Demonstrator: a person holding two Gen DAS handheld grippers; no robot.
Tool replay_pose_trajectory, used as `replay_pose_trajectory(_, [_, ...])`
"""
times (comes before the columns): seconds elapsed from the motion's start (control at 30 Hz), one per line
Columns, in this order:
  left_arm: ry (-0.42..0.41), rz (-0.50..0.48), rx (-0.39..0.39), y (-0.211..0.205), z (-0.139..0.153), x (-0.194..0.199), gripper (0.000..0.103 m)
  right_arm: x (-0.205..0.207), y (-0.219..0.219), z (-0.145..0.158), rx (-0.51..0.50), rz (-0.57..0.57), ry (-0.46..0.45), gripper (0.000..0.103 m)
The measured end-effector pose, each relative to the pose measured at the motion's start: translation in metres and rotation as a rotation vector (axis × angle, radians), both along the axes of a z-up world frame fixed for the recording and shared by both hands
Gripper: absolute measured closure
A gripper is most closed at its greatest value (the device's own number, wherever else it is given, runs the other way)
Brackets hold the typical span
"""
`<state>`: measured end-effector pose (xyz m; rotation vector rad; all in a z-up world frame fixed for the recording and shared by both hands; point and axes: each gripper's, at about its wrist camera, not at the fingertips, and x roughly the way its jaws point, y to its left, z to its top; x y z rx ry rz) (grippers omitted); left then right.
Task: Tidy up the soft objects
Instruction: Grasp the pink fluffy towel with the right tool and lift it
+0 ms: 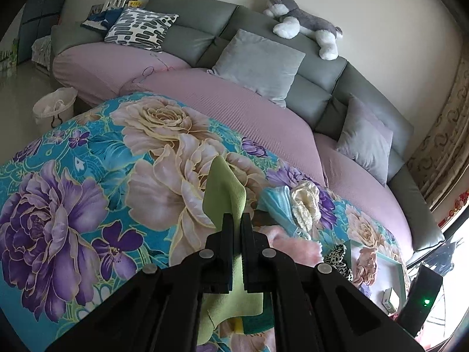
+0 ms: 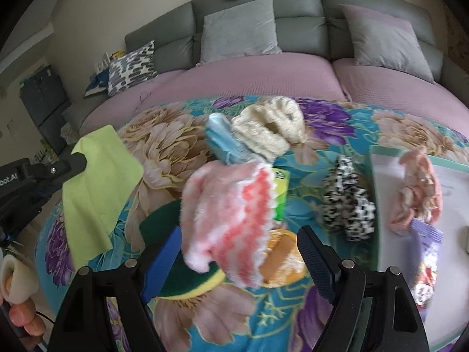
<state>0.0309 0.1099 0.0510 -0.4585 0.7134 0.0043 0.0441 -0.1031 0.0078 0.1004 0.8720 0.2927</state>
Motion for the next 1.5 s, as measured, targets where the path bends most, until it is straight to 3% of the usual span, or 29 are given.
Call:
replay_pose_trajectory(0.13, [0.011,0.001,-0.005,0.003,-0.004,0.000,0.099,0.005,0.010,-0.003,-0.006,0.017,0.006,0.021])
replay_pose_trajectory(0.47, [0.033,0.003,-0.016,0.007,-0.011,0.003,0.099,0.013,0.025,-0.018,-0.073,0.034,0.040,0.042])
replay_pose_trajectory(0.6, [0.039,0.002,-0.016,0.006,-0.013,0.004,0.099,0.013,0.025,-0.017,-0.058,0.047,0.038,0.063])
replay_pose_trajectory(0.9, [0.044,-0.007,-0.010,0.003,-0.014,0.005,0.099,0.014,0.018,-0.014,-0.018,0.039,0.033,0.084])
replay_pose_trajectory(1.2, [0.022,0.014,-0.008,0.007,-0.009,0.001,0.099,0.008,0.010,-0.002,0.064,0.047,0.006,0.088])
replay_pose_trajectory(1.5, [-0.062,0.009,0.010,0.003,0.015,-0.011,0.099,-0.013,-0.003,0.034,0.134,0.040,-0.135,0.089])
